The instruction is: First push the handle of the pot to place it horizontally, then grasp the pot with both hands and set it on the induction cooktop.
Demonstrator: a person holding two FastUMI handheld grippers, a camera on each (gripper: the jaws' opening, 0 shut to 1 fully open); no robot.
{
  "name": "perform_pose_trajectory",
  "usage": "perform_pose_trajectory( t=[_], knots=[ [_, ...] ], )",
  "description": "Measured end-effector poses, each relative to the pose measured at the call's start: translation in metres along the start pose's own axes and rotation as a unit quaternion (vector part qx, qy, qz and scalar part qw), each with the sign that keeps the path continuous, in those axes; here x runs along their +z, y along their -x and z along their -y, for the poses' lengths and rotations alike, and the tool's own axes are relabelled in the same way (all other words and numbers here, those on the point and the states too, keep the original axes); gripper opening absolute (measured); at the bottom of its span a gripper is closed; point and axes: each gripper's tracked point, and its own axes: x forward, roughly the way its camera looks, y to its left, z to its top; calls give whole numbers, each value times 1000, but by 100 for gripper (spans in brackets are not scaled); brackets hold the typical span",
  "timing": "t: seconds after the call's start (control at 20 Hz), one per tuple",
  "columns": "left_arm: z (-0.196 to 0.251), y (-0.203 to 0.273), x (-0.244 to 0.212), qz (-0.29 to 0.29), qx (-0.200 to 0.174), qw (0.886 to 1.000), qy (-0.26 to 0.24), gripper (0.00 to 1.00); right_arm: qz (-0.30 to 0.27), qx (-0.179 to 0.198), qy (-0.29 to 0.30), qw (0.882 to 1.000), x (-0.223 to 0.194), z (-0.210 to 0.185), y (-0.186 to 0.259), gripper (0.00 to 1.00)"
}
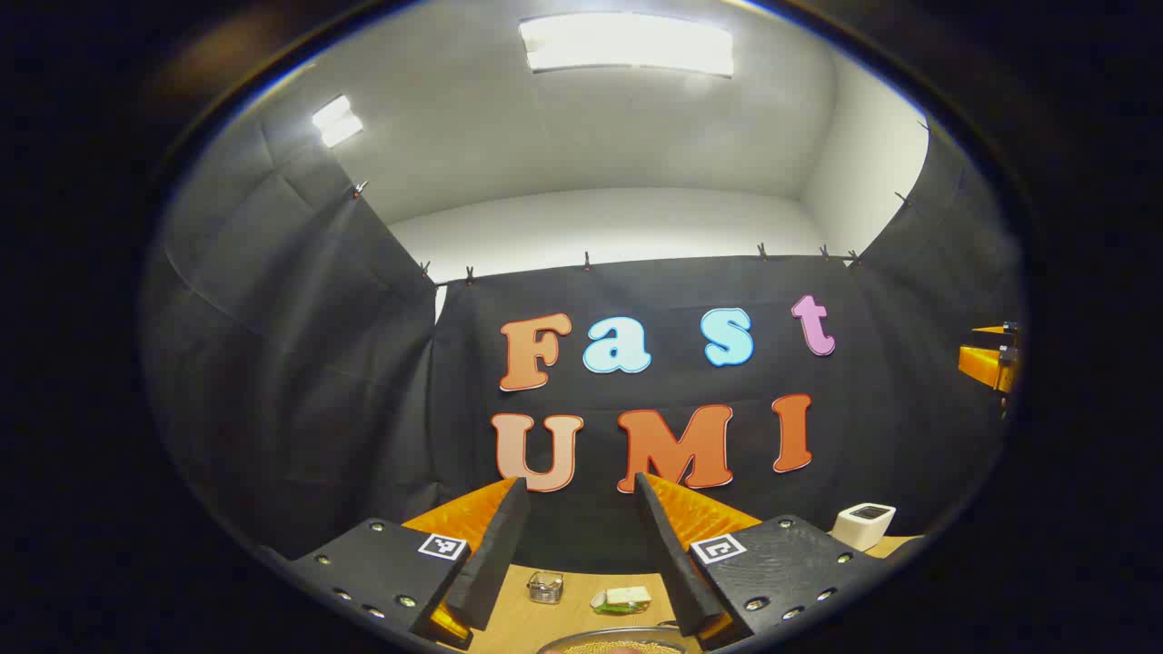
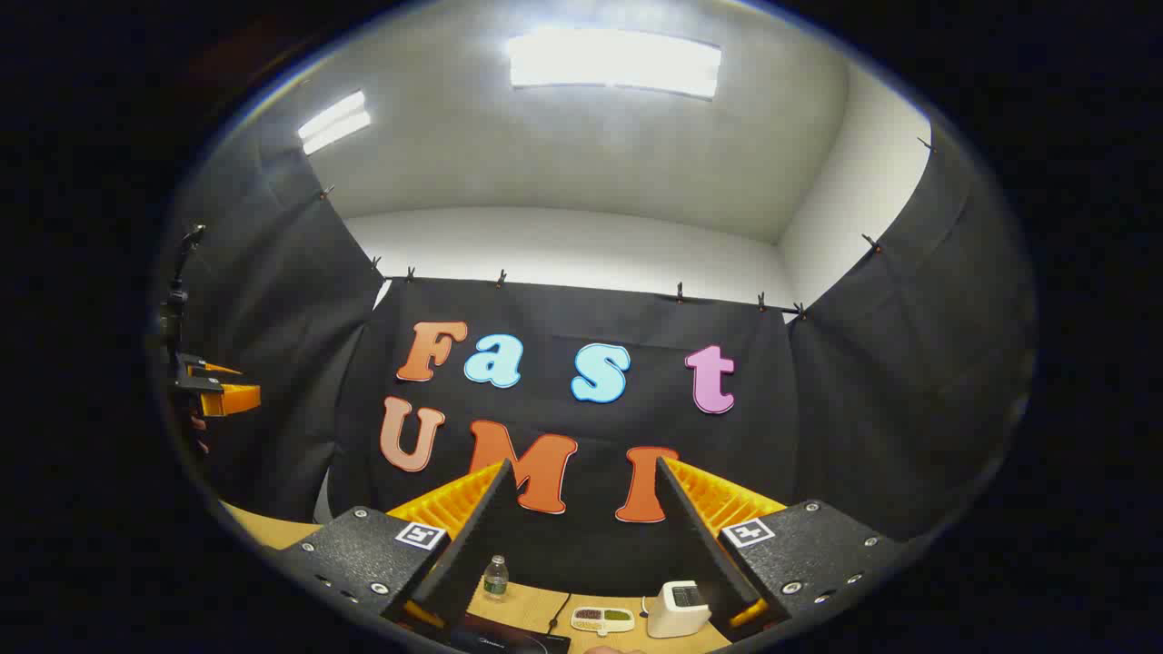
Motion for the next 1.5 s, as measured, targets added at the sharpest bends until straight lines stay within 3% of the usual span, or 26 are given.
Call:
perform_pose_trajectory(
  t=[0.35,0.6,1.2,1.3,1.4,1.45,1.5],
  knots=[
    [-2,6,14,31,0,999,15,74,9,1,-5,1000,3,11,8,95],
    [1,6,3,22,-9,999,24,74,3,5,13,1000,-1,8,10,95],
    [34,11,-71,-99,-77,992,20,77,-14,17,9,1000,-13,1,13,95],
    [42,13,-86,-121,-98,988,20,52,-16,23,8,1000,-15,-4,13,95],
    [52,19,-104,-141,-120,983,15,36,-16,29,8,999,-17,-9,13,95],
    [54,22,-116,-155,-121,980,10,36,-16,30,10,999,-20,-11,14,95],
    [62,25,-130,-173,-136,975,6,8,-15,32,12,999,-23,-13,14,95]
  ],
)
